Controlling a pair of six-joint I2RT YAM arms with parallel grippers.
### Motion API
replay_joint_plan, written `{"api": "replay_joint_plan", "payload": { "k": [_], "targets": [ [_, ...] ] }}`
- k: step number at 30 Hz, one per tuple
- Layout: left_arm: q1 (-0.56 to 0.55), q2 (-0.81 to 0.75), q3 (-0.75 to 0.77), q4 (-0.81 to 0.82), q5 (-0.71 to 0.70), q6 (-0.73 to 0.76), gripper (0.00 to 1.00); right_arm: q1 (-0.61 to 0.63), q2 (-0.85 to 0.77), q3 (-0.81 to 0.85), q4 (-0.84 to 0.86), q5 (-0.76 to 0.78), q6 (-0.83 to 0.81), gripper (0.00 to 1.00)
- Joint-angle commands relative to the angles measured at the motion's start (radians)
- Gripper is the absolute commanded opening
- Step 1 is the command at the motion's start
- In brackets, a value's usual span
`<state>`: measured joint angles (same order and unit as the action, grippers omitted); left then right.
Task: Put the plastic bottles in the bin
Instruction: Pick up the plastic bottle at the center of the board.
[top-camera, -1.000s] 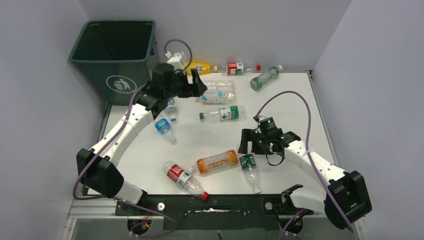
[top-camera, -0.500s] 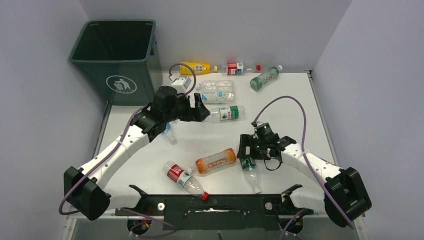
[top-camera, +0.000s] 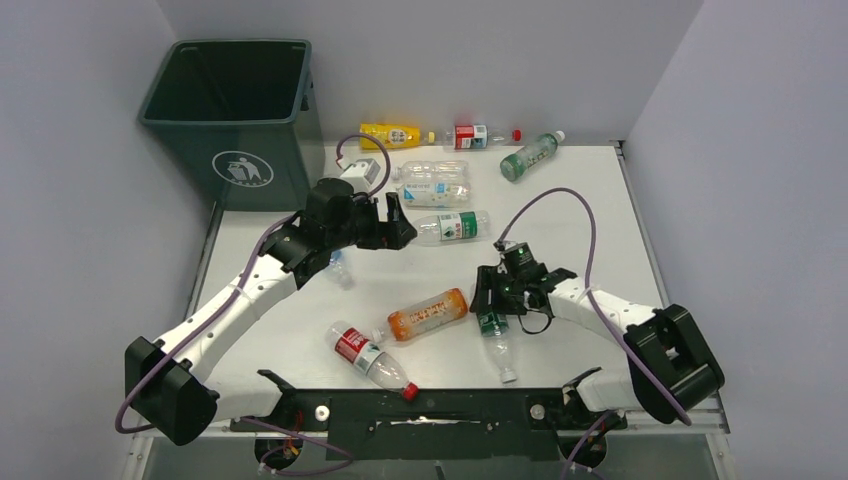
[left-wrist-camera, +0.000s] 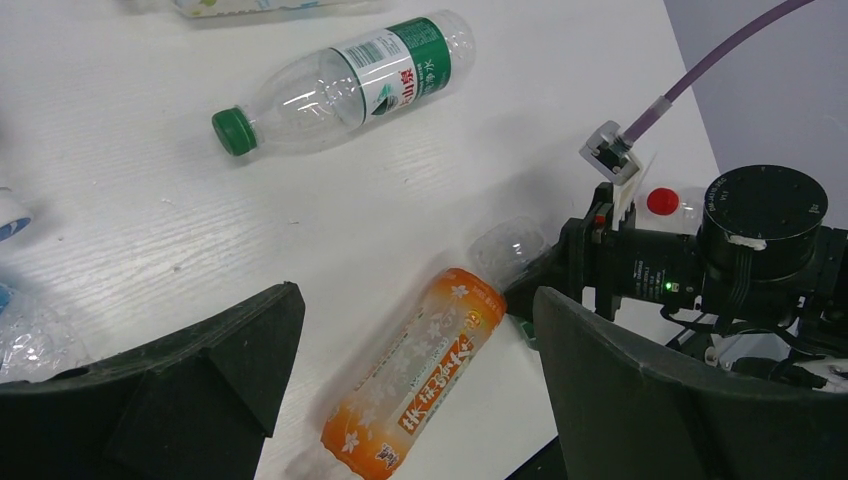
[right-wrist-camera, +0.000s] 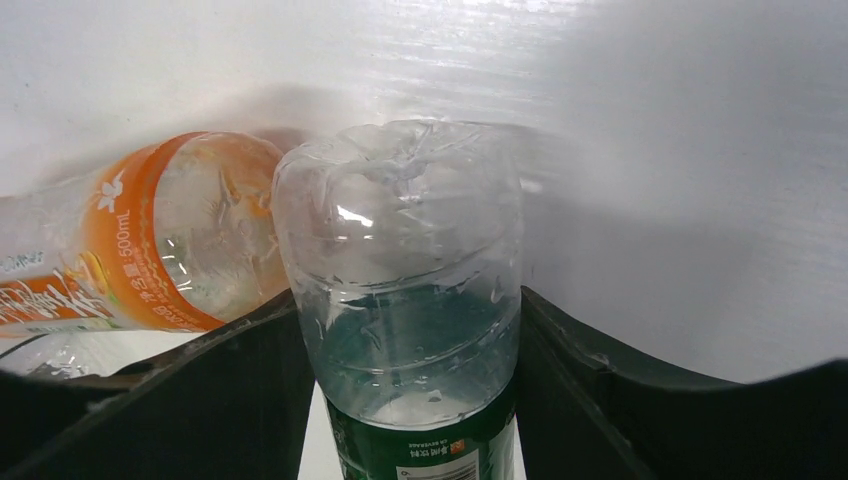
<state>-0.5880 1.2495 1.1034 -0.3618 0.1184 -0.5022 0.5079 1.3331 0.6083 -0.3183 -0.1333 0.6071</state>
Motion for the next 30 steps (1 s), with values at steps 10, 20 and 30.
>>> {"api": "replay_joint_plan", "payload": {
  "k": [10, 20, 30],
  "targets": [
    [-0.022, 0.006, -0.011, 0.08, 0.049, -0.018, 0.86, -0.147, -0.019, 0.057, 0.071, -0.072, -0.061, 0.46],
    [-0.066, 0.055, -0.017, 0.144, 0.108, -0.045, 0.86, -0.253, -0.107, 0.098, 0.074, -0.152, -0.075, 0.47],
    [-0.156, 0.125, 0.001, 0.183, 0.086, -0.057, 0.86, -0.345, -0.172, 0.117, 0.102, -0.28, -0.06, 0.46]
  ]
}}
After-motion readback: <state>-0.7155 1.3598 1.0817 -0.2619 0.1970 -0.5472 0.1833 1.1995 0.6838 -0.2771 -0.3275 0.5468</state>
